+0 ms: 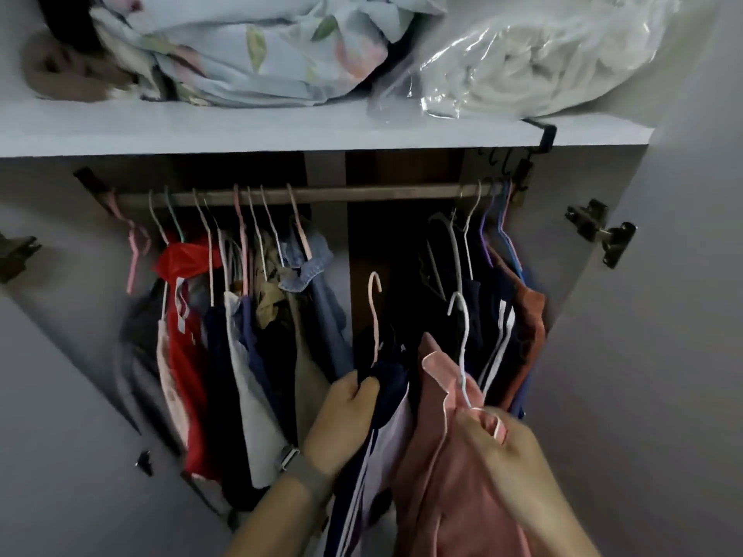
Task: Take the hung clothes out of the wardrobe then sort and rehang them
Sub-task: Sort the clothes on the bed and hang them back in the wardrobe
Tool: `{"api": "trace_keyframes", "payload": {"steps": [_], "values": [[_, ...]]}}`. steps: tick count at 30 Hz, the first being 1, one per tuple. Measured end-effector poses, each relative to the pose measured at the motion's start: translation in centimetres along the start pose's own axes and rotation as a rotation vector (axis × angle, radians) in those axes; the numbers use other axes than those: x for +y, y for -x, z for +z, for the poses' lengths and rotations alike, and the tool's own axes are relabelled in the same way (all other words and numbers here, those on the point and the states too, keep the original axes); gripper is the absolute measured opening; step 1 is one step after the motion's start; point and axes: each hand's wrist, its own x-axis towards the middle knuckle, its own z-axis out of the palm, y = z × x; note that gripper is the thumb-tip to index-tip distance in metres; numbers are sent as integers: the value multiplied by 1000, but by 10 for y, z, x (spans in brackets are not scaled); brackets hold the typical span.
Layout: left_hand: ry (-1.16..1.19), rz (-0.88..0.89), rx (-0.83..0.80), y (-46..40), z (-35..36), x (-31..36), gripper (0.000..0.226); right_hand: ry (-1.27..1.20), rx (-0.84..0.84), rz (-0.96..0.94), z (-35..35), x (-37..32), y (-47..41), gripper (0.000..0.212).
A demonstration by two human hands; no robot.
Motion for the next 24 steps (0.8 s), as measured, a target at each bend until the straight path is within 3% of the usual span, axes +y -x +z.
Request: {"api": "trace_keyframes", "payload": {"steps": [6, 13, 19, 24], "values": [[-14, 118, 233, -102, -6, 72, 39, -1, -8, -31, -14, -9, -73, 33], [-243, 24, 522, -191, -38, 61, 39, -44, -63, -74, 0, -18, -117, 31], [-456, 185, 580, -203, -36, 43, 39, -82, -57, -57, 8, -25, -133, 34], [-293, 87, 573, -220, -55, 56, 38, -93, -55, -60, 15, -27, -136, 34]]}}
